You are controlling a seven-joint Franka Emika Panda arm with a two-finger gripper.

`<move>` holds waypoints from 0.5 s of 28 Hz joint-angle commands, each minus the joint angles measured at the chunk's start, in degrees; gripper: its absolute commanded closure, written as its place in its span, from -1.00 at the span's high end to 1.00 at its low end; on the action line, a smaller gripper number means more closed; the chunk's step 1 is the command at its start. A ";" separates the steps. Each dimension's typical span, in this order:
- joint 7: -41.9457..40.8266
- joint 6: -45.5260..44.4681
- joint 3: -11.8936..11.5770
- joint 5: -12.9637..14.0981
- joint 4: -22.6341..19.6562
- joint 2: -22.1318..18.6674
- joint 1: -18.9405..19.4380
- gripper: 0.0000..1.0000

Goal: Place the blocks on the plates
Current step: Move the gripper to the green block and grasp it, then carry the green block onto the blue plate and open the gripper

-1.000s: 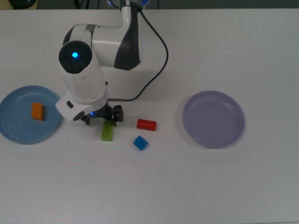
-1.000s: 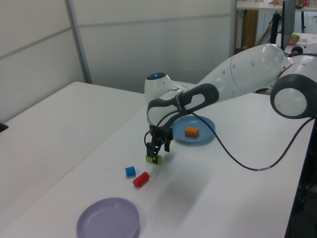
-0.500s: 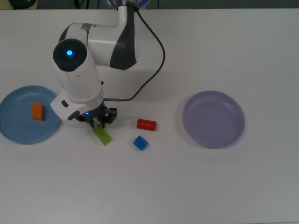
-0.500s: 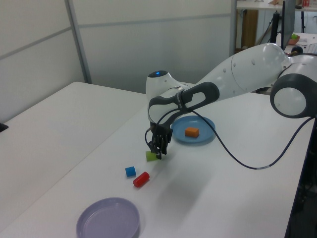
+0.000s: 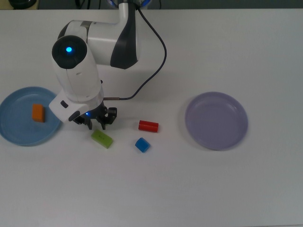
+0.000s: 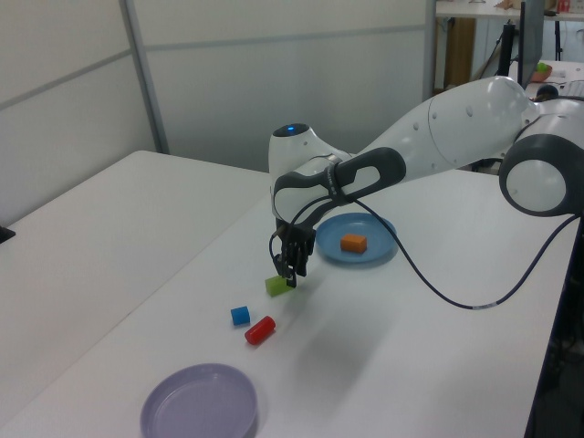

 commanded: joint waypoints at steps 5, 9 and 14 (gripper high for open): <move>-14.06 6.18 -0.12 -1.87 1.50 0.47 0.38 1.00; -15.30 9.01 0.06 -2.31 1.50 1.17 0.65 1.00; -19.96 9.90 0.15 -3.81 2.91 2.93 1.61 1.00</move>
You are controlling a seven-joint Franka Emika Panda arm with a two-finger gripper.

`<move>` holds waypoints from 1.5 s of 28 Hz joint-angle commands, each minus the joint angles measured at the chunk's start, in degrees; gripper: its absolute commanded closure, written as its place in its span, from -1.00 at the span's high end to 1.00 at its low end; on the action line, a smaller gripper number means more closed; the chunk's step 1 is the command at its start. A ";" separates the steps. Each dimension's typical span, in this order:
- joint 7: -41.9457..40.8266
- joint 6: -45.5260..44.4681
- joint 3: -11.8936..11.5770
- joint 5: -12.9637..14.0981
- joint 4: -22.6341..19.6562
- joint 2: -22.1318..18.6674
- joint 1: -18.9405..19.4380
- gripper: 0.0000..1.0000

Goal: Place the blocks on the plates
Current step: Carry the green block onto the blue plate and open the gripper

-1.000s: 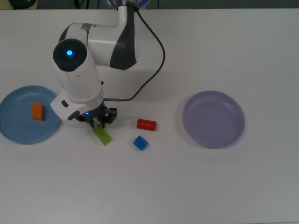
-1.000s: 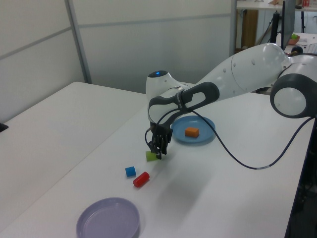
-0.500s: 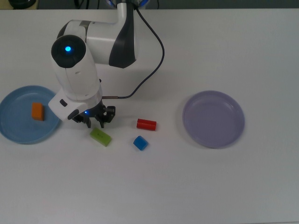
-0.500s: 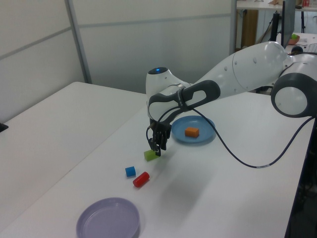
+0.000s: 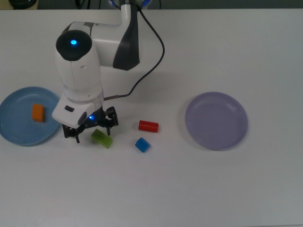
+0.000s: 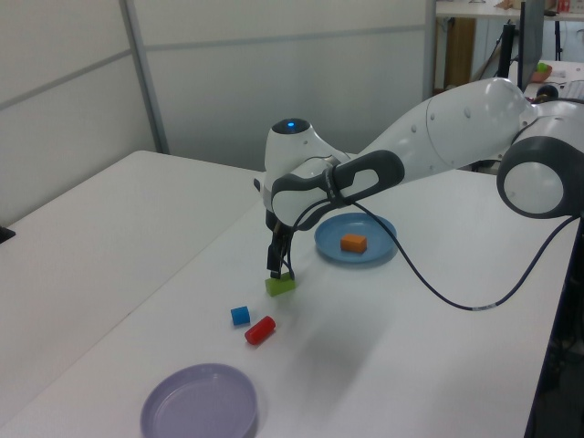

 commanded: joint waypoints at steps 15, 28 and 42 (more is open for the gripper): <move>-3.76 0.77 -0.14 -3.43 0.67 3.77 2.47 0.22; -3.49 -2.83 -0.76 -3.17 0.41 2.81 1.51 -1.00; -3.67 -8.63 -0.76 1.39 0.94 -3.08 -8.59 -1.00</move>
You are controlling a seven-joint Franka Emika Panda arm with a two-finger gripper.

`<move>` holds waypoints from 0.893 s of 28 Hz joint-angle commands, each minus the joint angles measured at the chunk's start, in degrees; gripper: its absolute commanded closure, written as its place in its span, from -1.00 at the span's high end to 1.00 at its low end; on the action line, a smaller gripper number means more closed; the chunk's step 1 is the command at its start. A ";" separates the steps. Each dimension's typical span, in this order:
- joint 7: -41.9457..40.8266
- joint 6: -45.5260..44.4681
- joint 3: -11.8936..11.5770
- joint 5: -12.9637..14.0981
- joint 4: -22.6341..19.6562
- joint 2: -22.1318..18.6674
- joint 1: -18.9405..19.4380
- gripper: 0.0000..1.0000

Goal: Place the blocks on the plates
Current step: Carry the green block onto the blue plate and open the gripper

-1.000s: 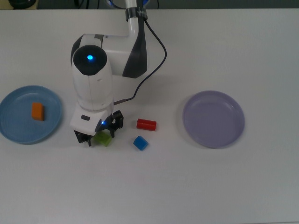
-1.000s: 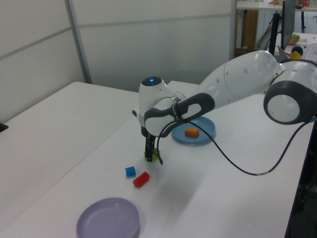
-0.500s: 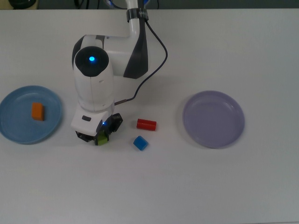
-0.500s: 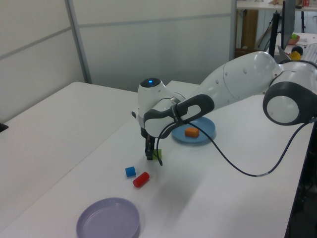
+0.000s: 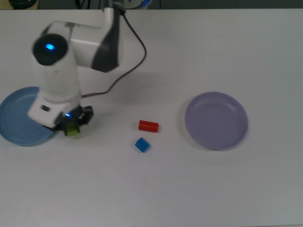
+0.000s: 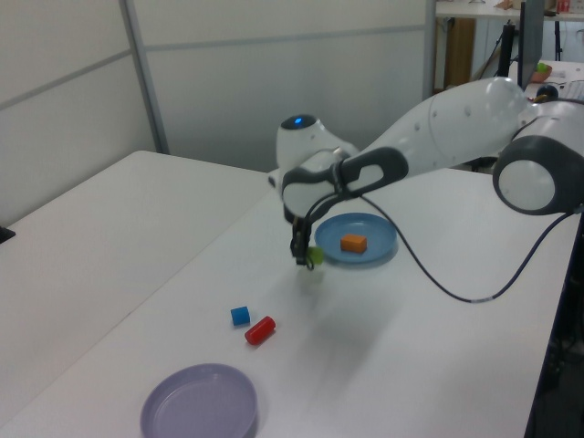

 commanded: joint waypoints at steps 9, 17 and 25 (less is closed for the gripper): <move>-0.41 -1.67 -0.12 4.31 -1.03 -2.89 -11.28 -0.96; -0.59 -1.76 -0.12 4.22 -1.11 -2.09 -14.53 -0.49; -0.50 -2.20 -0.03 4.22 -1.38 -2.09 -14.80 0.53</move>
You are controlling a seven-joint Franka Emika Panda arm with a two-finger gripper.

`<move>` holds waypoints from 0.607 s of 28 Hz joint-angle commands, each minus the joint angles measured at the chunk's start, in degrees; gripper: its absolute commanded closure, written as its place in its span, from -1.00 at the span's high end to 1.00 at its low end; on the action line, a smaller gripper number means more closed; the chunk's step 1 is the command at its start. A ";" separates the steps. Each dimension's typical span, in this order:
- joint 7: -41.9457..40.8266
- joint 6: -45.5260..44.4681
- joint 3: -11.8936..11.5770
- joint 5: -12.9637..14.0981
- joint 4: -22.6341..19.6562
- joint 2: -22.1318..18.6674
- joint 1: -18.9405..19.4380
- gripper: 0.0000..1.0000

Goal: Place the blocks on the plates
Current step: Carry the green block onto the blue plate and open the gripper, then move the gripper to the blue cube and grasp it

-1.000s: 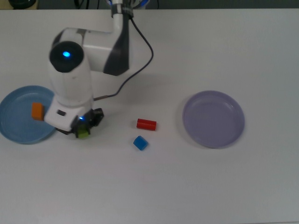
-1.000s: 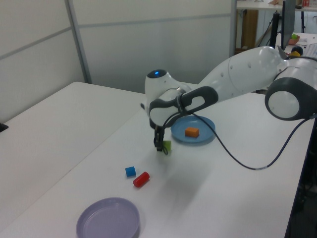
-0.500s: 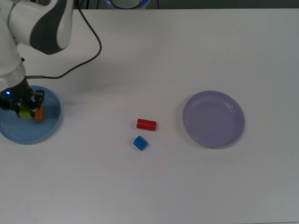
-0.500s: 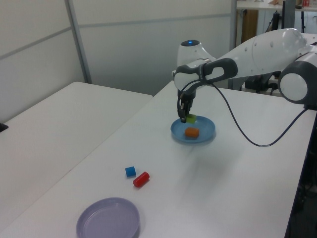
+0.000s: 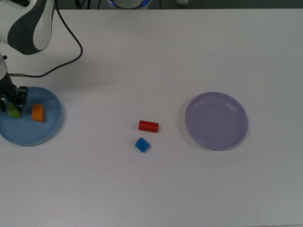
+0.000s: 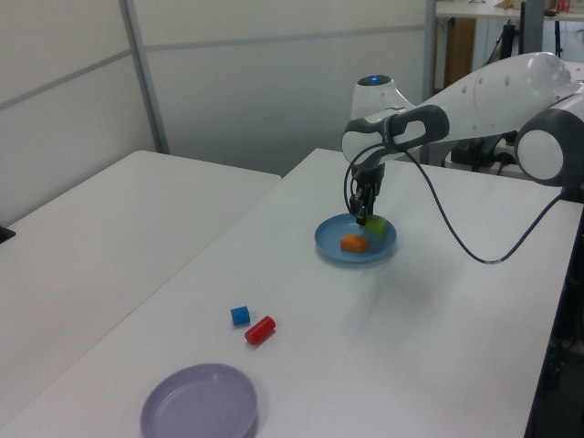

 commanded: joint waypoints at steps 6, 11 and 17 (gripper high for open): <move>-0.38 -1.16 0.82 1.16 -0.90 -1.19 0.76 0.91; 0.67 -3.10 3.19 1.16 -0.64 -2.16 4.09 1.00; 5.06 -3.19 3.28 1.16 -0.37 -2.69 10.95 1.00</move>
